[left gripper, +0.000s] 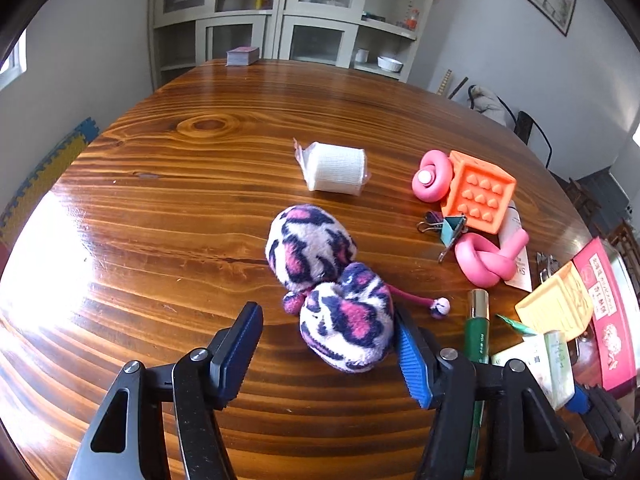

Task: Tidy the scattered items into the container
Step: 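Carry the plush and green box over the pink tray with both tools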

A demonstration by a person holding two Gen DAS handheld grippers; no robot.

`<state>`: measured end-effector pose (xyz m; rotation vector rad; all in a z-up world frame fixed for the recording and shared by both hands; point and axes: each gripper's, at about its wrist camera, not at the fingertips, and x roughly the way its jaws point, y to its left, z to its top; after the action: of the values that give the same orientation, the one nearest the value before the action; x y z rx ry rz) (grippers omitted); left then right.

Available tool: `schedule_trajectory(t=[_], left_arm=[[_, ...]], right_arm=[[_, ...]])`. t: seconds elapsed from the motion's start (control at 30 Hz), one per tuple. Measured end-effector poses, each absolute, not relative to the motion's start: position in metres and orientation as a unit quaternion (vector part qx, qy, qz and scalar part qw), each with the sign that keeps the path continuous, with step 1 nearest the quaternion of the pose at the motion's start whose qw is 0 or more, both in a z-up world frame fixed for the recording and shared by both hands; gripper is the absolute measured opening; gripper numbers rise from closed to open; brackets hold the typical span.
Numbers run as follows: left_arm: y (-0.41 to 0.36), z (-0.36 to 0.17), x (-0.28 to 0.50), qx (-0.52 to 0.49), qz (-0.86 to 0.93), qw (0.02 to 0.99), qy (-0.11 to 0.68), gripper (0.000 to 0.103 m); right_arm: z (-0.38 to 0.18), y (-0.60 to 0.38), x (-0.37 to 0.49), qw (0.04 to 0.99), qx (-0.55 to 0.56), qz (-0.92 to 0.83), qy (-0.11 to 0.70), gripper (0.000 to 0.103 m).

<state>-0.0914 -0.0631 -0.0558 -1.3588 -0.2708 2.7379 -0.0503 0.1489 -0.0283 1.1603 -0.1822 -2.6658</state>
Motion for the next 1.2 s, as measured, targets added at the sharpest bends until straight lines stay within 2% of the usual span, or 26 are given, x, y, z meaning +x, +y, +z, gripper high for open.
schedule_trajectory(t=[0.07,0.1,0.13,0.43,0.67,1.2], left_arm=[[-0.067,-0.057,-0.094,-0.442,0.891,0.04,-0.099,0.064],[-0.068,-0.058,-0.094,-0.441,0.891,0.042,-0.104,0.045],[-0.069,-0.058,-0.095,-0.44,0.891,0.044,-0.106,0.035],[-0.069,-0.036,-0.08,-0.393,0.914,0.04,-0.088,0.033],[-0.055,-0.028,-0.07,-0.392,0.913,0.058,-0.099,0.033],[0.065,0.013,-0.031,-0.369,0.912,0.171,-0.051,0.034]], right_arm=[[-0.027,0.152,-0.048,0.121,0.391,-0.909,-0.071,0.051],[-0.027,0.153,-0.047,0.122,0.389,-0.91,-0.074,0.05],[-0.026,0.153,-0.046,0.124,0.386,-0.911,-0.076,0.05],[-0.011,0.166,-0.026,0.136,0.346,-0.923,-0.101,0.05],[0.01,0.193,-0.008,0.108,0.316,-0.936,-0.113,0.05],[0.046,0.34,0.042,-0.086,0.239,-0.953,-0.163,0.05]])
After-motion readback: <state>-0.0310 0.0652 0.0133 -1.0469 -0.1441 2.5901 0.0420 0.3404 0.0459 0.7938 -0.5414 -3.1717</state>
